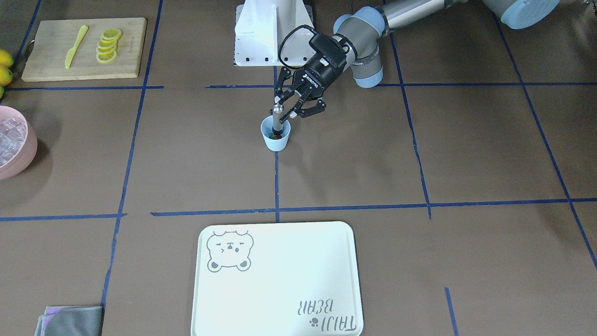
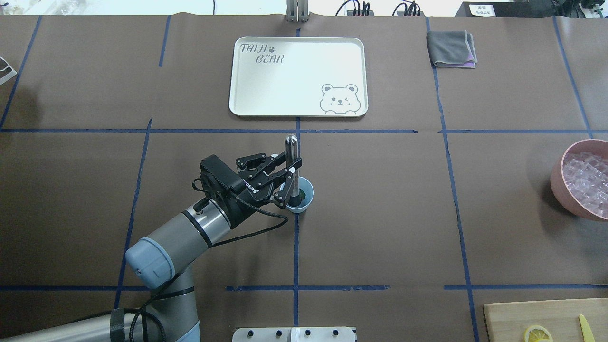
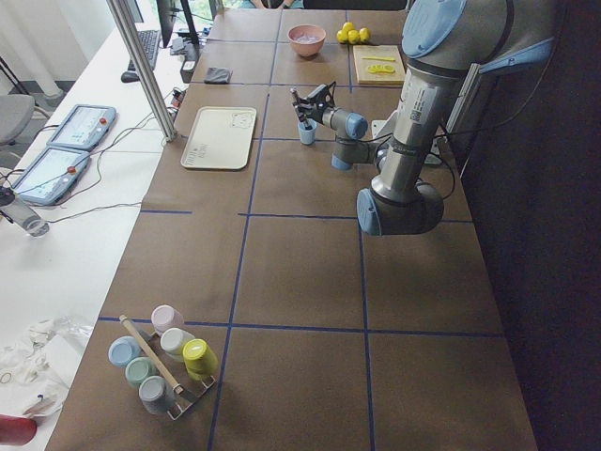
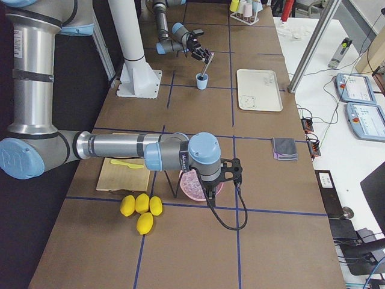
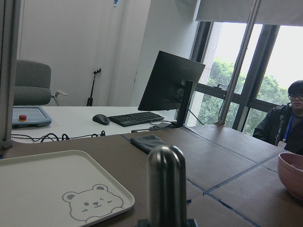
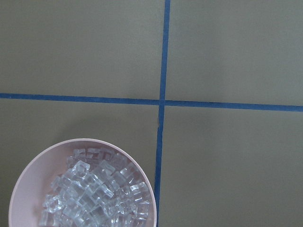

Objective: Mash ice and strawberries in cup
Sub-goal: 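Lower the pestle into the light-blue cup and press down on the contents, then lift the pestle out of the cup with the left gripper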

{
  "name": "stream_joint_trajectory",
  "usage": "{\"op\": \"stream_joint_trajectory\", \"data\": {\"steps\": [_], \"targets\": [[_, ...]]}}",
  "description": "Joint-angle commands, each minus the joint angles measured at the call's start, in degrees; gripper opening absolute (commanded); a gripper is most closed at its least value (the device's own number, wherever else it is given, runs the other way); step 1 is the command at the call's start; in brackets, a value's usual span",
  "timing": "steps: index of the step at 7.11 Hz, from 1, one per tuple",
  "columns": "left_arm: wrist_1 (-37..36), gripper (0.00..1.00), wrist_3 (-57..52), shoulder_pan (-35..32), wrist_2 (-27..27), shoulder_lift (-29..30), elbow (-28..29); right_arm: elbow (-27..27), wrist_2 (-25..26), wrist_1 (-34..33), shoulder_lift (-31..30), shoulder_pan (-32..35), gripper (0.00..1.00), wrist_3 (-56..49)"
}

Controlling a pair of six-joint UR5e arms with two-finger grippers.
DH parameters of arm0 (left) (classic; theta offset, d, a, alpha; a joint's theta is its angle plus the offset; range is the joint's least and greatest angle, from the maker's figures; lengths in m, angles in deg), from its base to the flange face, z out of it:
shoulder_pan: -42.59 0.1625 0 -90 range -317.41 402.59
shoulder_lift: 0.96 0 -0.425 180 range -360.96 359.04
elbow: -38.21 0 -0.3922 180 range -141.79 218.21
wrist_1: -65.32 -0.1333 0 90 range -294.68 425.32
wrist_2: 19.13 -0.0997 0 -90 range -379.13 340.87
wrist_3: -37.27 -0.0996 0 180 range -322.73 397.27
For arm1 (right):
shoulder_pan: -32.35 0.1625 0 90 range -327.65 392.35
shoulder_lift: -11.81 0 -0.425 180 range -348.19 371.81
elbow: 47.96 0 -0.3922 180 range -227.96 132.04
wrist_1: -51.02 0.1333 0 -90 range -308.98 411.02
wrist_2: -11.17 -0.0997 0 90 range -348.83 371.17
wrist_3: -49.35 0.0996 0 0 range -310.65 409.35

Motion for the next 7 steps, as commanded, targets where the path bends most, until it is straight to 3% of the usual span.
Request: {"op": "stream_joint_trajectory", "data": {"steps": [1,4,7], "targets": [[-1.0,0.0,0.0,-0.2,0.0,1.3,-0.5,0.0,0.0,0.0,0.0,0.0,0.99,0.0],[-2.8,0.0,-0.3,-2.8,0.8,0.7,-3.9,-0.1,0.0,0.0,0.0,0.0,0.99,0.0],[-17.6,0.0,-0.1,-5.5,1.0,0.3,-17.9,-0.5,0.0,0.1,0.1,0.0,0.99,0.1]]}}
